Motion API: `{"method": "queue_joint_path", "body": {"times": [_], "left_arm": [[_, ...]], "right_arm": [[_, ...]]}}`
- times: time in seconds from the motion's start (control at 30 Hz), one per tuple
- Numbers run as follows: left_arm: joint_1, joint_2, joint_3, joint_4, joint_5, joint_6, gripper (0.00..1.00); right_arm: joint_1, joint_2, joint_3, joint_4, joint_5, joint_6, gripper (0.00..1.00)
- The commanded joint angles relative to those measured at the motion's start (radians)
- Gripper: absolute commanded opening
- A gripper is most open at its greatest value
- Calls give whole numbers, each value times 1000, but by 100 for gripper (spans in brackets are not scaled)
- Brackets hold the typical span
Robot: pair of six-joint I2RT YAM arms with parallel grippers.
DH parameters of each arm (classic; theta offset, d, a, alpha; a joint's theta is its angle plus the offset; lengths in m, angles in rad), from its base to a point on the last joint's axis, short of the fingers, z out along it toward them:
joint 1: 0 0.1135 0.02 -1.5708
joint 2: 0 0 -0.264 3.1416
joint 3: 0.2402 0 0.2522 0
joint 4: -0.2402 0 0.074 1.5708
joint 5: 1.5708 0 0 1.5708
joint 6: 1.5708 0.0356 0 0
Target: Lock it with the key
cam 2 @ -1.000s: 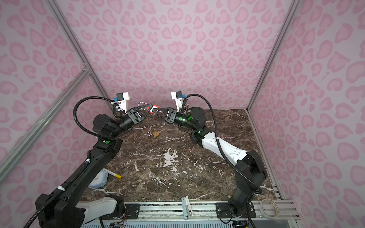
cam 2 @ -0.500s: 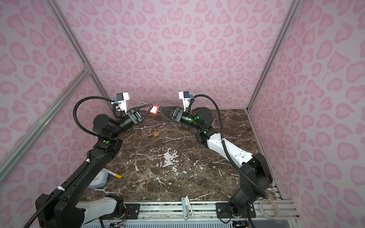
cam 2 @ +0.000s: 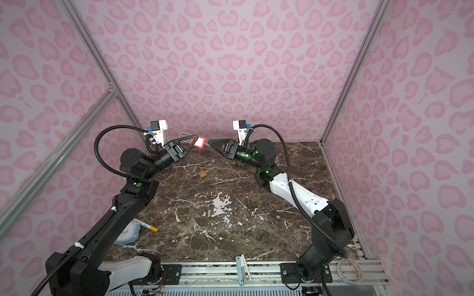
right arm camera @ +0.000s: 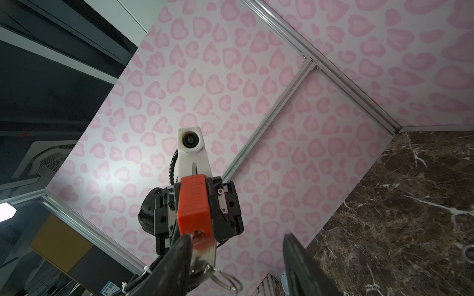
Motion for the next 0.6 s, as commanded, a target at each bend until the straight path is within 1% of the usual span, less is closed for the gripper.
{"method": "queue_joint_path", "body": {"times": [0.0,0.07,0.3,0.4,0.57], "left_arm": [[1,-4,5,38,1,1,13],[2,-5,4,39,1,1,13],[1,-10,0,36,0,5,13],[1,-11,0,35,0,4,13],[2,-14,-5,35,-1,5,13]], "right_arm": [[7,6,5,-14,-25,-20,56],[10,7,3,-11,-29,-20,54],[22,8,9,5,-41,-22,53],[22,6,10,7,-41,-21,50],[23,2,12,14,-44,-20,41]]}}
